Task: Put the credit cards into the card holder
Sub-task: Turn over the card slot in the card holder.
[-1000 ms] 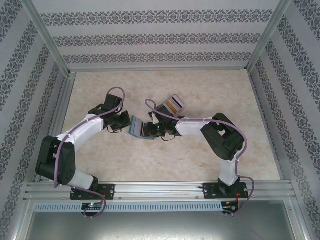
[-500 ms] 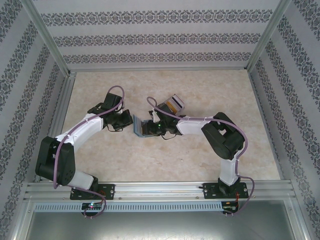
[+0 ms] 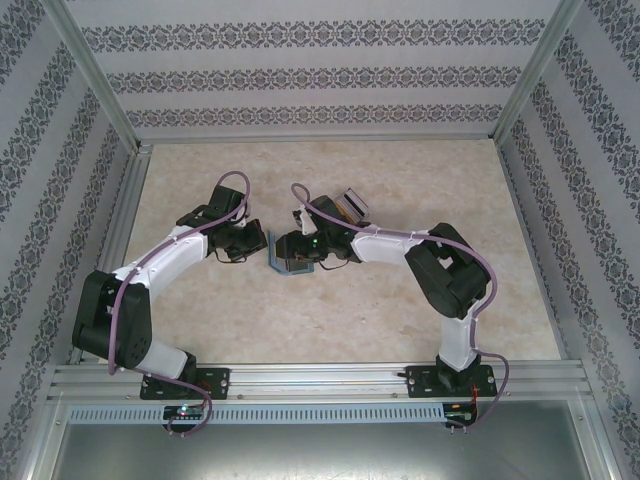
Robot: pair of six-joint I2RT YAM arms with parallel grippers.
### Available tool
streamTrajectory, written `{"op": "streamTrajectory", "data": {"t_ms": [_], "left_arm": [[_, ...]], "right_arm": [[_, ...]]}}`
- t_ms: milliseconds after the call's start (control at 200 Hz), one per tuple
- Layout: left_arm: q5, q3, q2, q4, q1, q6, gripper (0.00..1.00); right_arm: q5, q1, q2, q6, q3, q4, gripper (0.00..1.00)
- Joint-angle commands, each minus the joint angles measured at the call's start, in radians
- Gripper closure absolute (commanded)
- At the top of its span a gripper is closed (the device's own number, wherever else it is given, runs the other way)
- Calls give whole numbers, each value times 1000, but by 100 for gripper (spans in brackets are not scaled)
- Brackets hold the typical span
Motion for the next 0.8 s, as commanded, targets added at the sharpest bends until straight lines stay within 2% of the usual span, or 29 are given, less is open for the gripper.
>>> {"op": "streamTrajectory", "data": {"t_ms": [0, 335, 490, 794], "left_arm": [[5, 15, -2, -1, 10, -10, 100], [2, 8, -3, 6, 11, -13, 100], [2, 5, -1, 8, 10, -13, 100], [-14, 5, -14, -6, 10, -4, 100]], "right_arm": [[-29, 4, 43, -16, 34, -19, 49], [-22, 13, 77, -39, 73, -65, 47], [-11, 19, 75, -52, 81, -82, 43], [49, 7, 62, -58, 58, -114, 46]]}}
